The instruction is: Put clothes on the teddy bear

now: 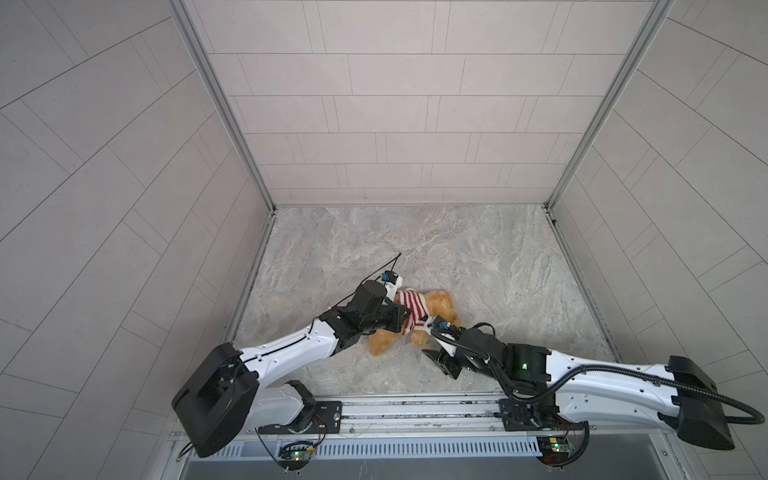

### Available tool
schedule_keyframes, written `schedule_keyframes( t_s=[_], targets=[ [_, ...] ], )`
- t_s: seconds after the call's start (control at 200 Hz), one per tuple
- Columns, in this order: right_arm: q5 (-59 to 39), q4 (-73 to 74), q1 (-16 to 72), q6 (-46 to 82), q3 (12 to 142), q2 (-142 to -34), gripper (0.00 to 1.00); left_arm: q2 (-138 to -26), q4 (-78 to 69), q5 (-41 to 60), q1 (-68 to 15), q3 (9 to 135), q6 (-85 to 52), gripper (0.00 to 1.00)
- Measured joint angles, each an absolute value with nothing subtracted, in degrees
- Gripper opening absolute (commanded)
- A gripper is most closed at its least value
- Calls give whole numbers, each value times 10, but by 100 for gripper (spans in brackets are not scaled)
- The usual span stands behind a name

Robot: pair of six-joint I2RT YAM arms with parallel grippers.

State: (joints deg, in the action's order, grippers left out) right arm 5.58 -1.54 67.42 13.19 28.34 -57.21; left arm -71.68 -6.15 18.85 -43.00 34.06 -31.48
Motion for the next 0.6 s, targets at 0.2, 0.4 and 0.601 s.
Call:
schedule_keyframes(
  t_s=[0.2, 0.4, 0.601],
  targets=[
    [72, 37, 683, 130, 282, -645, 58, -723, -81, 201, -420, 341, -335, 0],
    [108, 37, 681, 171, 310, -718, 56, -724, -99, 208, -419, 339, -349, 0],
    [156, 37, 678, 218, 316, -728, 48, -726, -113, 214, -418, 333, -360, 0]
  ],
)
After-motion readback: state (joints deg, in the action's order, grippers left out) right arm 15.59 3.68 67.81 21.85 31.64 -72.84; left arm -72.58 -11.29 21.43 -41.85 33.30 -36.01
